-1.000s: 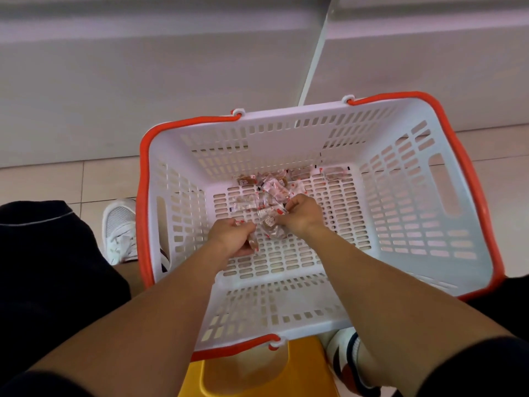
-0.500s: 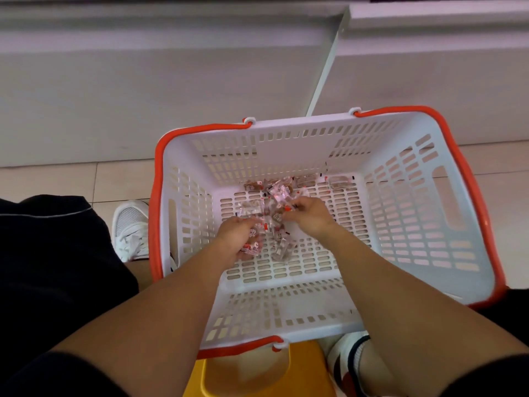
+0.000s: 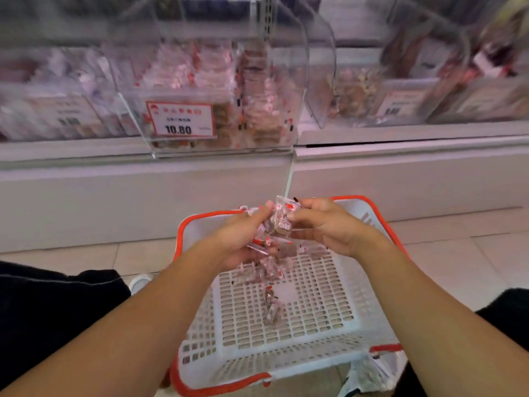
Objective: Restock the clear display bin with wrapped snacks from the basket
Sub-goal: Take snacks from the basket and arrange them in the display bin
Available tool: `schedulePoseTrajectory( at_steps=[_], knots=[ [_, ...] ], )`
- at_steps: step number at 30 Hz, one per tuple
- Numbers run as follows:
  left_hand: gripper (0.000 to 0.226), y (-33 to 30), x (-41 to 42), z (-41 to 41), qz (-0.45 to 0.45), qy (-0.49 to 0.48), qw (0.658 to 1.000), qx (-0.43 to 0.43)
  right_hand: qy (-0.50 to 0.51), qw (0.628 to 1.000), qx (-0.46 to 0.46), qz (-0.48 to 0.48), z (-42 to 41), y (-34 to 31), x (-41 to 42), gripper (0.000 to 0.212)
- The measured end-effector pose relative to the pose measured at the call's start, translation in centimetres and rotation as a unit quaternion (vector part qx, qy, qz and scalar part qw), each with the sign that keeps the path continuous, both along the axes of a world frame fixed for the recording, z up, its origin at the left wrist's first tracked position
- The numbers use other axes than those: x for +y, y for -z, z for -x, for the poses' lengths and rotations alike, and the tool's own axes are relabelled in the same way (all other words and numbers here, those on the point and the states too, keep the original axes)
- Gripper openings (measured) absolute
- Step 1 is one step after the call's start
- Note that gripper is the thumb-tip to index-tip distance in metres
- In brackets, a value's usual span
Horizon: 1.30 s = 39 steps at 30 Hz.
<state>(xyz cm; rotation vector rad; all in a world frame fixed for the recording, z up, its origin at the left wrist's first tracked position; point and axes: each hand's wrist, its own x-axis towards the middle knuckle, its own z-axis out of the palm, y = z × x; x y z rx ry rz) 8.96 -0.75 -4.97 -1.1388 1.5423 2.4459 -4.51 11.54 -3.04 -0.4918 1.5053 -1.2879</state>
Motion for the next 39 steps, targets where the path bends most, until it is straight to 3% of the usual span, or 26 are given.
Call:
schedulePoseTrajectory(
  at_steps=[6, 11, 14, 17, 21, 24, 27, 32, 36, 39],
  knots=[
    [0.082, -11.4, -2.5, -2.5, -0.012, 0.179, 0.984, -0.006, -0.040, 0.994, 0.005, 0.104, -0.7, -7.8, -0.1, 0.014],
    [0.049, -17.1, -3.4, -3.7, -0.067, 0.185, 0.980, 0.033, -0.058, 0.990, 0.023, 0.123, -0.9, -12.3, -0.1, 0.034],
    [0.040, -17.3, -3.2, -3.0, -0.118, 0.117, 0.983, 0.083, -0.012, 0.992, 0.035, 0.125, -0.4, -13.3, 0.2, 0.045],
    [0.036, -16.5, -3.1, -1.5, -0.117, 0.084, 0.981, 0.128, 0.022, 0.991, 0.047, 0.119, 0.2, -13.2, 0.9, 0.026],
    [0.036, -14.4, -3.0, 0.0, -0.072, 0.082, 0.982, 0.153, 0.040, 0.993, 0.027, 0.110, 0.5, -11.7, 1.7, 0.022],
    [0.026, -12.9, -2.6, 0.6, -0.019, 0.062, 0.987, 0.145, 0.064, 0.990, -0.008, 0.123, -0.1, -10.6, 0.9, 0.020],
    [0.030, -12.4, -2.5, 1.0, 0.004, 0.061, 0.989, 0.136, 0.096, 0.986, -0.017, 0.137, -0.4, -10.0, 0.3, 0.027],
    [0.040, -12.2, -2.7, 1.4, -0.004, 0.072, 0.993, 0.098, 0.098, 0.993, 0.024, 0.059, 0.2, -9.9, 0.0, 0.031],
    [0.024, -11.8, -2.6, 1.3, 0.015, 0.121, 0.990, 0.071, 0.082, 0.993, 0.059, 0.061, 0.2, -9.7, -0.2, 0.031],
    [0.028, -11.5, -2.6, 1.5, 0.030, 0.139, 0.988, 0.055, 0.084, 0.990, 0.094, 0.065, 0.3, -9.8, -0.3, 0.029]
  ],
)
